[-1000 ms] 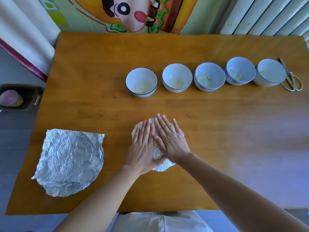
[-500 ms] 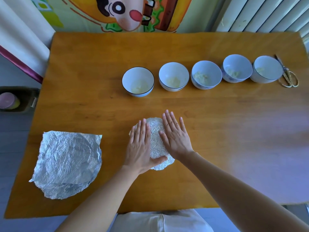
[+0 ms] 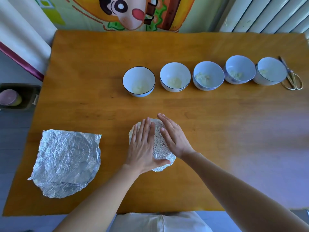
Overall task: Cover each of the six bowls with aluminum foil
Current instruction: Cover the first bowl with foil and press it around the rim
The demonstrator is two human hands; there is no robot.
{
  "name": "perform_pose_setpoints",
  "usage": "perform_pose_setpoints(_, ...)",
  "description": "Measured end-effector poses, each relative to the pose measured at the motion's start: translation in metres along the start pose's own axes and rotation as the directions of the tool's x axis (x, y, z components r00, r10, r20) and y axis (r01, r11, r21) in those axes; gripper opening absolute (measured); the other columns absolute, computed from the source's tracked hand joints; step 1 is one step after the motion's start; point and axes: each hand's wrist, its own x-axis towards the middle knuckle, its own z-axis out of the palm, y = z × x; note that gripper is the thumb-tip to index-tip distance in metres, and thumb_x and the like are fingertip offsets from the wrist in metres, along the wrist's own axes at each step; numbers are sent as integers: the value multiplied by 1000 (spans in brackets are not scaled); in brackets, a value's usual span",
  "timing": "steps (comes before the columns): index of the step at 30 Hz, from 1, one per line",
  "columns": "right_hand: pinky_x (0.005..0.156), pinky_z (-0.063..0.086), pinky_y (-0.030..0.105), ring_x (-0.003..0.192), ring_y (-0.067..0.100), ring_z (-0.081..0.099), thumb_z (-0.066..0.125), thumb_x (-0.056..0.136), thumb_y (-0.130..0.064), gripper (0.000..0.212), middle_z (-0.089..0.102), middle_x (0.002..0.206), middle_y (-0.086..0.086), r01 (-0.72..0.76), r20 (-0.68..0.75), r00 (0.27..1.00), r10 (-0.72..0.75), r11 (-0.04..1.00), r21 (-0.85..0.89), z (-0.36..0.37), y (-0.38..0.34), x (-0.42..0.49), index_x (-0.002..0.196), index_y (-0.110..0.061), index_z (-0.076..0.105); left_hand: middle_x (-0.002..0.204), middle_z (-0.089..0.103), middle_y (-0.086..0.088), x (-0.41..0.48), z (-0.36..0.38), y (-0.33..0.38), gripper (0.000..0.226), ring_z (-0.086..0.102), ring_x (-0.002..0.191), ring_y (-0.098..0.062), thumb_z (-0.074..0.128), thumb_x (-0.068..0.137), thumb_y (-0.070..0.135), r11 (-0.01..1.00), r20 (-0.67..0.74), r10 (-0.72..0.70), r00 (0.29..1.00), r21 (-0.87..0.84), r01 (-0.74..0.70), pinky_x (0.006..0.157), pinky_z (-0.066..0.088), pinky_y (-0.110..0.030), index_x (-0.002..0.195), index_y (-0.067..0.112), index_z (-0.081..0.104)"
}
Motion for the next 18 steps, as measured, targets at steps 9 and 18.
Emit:
perform_pose_setpoints(9, 101, 32, 9, 128, 8, 51, 32, 99, -47, 57, 60, 135, -3, -212, 101, 976, 190, 937, 278, 0, -4, 5, 147, -17, 38, 164, 5, -23, 0, 4, 1, 135, 4, 153, -34, 38, 68, 95, 1000, 4, -14, 1000, 18, 14, 121, 19, -56, 155, -4, 12)
perform_pose_setpoints(18, 115, 27, 24, 137, -4, 35, 37, 99, -42, 56, 42, 151, -9, -314, -81, 913, 400, 815, 486, -18, -9, 1, 150, -21, 33, 165, -1, -22, -1, -3, 2, 141, -2, 154, -34, 27, 64, 102, 1000, 18, -18, 1000, -19, 18, 123, 8, -53, 156, -3, 7)
